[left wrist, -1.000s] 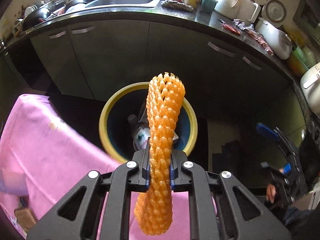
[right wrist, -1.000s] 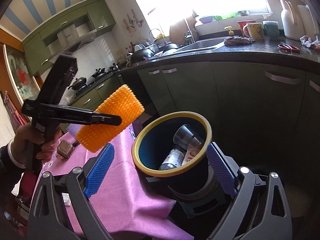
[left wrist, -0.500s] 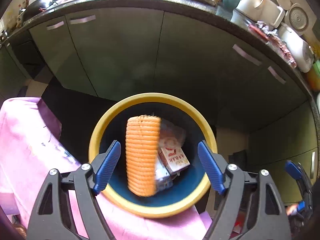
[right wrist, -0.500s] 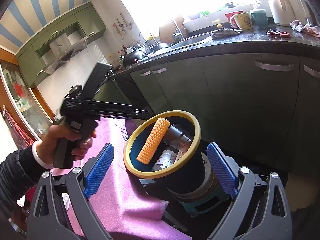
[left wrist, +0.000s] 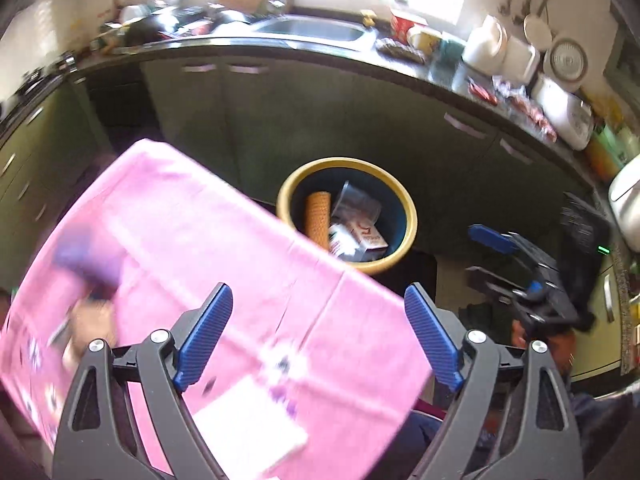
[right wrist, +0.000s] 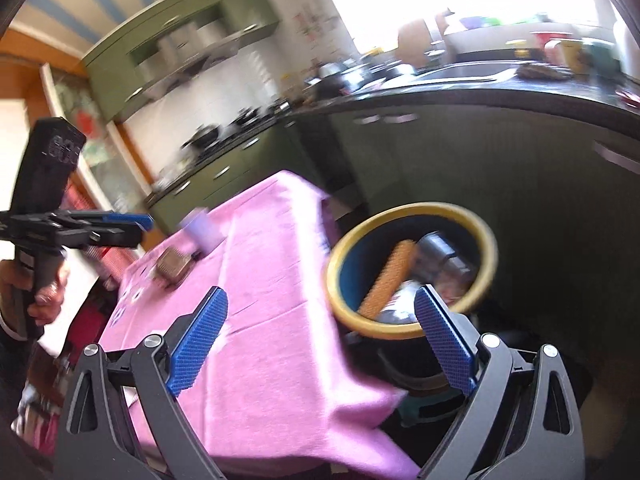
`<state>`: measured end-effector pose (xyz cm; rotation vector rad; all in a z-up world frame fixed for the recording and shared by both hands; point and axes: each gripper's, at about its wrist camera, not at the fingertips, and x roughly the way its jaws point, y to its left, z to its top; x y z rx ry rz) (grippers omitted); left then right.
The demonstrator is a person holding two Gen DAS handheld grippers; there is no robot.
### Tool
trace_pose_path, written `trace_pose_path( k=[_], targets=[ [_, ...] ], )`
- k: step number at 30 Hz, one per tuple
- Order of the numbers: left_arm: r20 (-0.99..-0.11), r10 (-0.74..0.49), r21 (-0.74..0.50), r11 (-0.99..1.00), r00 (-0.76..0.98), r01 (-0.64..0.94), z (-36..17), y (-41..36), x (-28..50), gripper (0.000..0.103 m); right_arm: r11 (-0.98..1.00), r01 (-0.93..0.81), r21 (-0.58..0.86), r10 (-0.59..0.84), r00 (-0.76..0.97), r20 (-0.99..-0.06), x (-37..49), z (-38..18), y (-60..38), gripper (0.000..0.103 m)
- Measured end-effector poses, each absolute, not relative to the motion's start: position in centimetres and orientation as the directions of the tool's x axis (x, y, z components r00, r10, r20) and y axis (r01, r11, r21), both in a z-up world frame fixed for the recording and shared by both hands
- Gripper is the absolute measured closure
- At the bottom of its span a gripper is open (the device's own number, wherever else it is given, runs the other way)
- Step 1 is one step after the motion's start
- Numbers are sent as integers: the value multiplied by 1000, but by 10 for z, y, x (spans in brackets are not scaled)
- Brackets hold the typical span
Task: Collect trash
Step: 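Lower the right gripper onto the white napkin and close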
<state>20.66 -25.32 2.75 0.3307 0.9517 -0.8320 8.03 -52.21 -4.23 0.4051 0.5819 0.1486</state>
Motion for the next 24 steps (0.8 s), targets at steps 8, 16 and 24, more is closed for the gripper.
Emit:
trace_pose_path(
  k=[8, 16, 24],
  targets=[
    [-723, -484, -112, 786, 493, 608, 48, -109, 155, 14, 843, -489, 224, 514, 610, -603, 130, -49, -407, 10],
    [-664, -499, -278, 856, 556, 435, 23, -10, 129, 14, 650, -743, 161, 585, 353, -730, 172, -82, -309, 10],
    [-642, -477, -351, 879, 601, 322, -3, 30, 115, 14, 610, -786, 102, 498, 279, -821, 202, -108, -276, 10]
  ],
)
